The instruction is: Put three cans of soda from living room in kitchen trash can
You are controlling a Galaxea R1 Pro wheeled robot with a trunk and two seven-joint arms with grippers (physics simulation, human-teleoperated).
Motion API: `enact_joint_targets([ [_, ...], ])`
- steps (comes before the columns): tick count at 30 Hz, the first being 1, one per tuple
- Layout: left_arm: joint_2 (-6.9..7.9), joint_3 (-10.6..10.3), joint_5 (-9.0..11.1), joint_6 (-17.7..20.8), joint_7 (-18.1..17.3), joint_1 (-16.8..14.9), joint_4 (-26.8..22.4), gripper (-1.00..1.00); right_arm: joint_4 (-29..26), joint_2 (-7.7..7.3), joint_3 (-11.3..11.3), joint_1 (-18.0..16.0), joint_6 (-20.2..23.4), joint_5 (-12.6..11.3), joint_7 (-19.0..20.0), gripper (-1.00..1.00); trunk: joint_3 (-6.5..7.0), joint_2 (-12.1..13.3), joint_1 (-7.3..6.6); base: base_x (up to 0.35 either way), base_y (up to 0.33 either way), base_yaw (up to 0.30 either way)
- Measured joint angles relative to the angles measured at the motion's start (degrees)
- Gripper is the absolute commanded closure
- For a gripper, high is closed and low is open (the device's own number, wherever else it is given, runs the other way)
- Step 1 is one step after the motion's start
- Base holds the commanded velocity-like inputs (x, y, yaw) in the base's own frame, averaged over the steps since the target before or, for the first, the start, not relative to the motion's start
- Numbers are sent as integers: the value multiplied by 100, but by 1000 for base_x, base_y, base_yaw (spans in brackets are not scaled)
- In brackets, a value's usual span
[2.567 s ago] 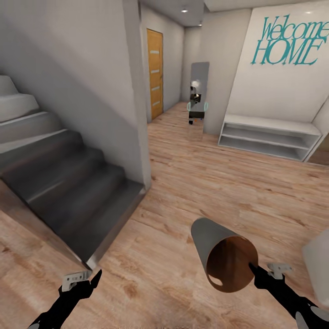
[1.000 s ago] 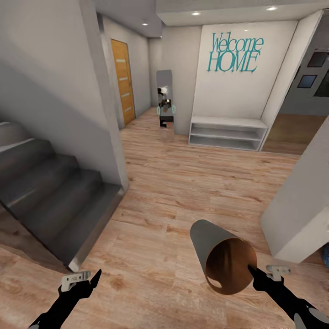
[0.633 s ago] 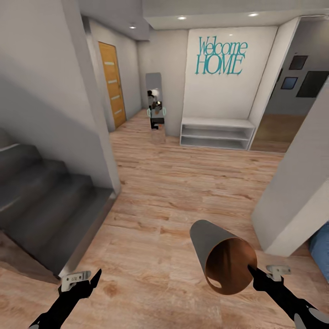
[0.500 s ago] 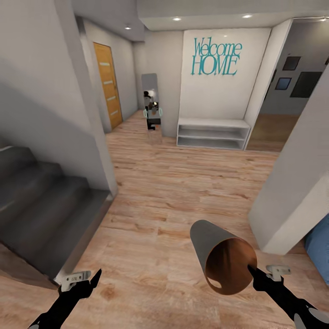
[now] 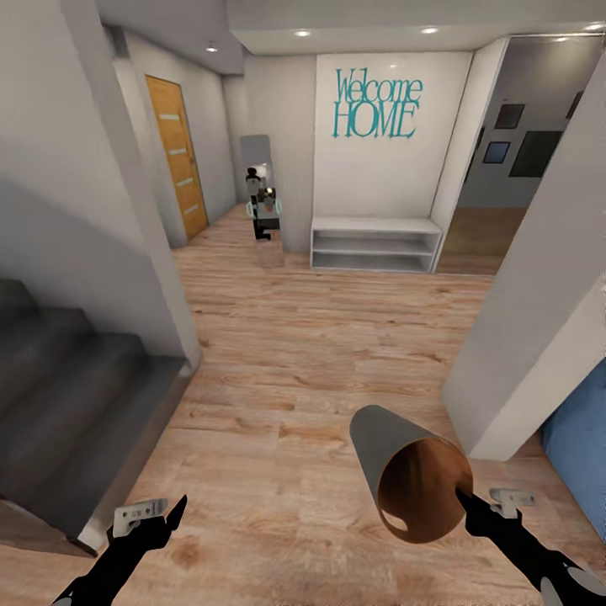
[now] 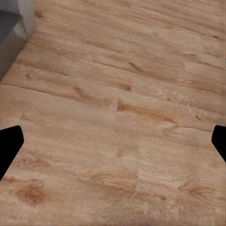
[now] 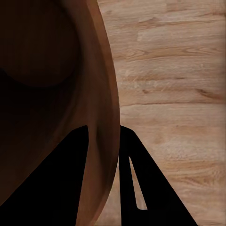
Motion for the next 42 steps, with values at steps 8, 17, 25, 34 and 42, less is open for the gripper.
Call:
enact_joint_targets([
  [8, 0, 0, 0, 0, 1, 0, 0, -100, 3, 3, -19, 0, -14, -2, 16, 100, -50, 0, 0, 0, 0, -170],
  [17, 0, 0, 0, -1, 2, 0, 0, -100, 3, 3, -25, 0, -22, -12, 24, 100, -84, 0, 0, 0, 0, -217],
  [25, 0, 1, 0, 0, 2, 0, 0, -100, 14, 3, -25, 0, -25, -10, 24, 100, -89, 0, 0, 0, 0, -232],
  [34, 0, 0, 0, 0, 1, 0, 0, -100, 20, 3, -25, 0, -34, -12, 25, 100, -89, 0, 0, 0, 0, -237],
  [42, 0, 0, 0, 0, 1, 0, 0, -100, 20, 3, -25, 0, -40, -12, 25, 100, -89, 0, 0, 0, 0, -241],
])
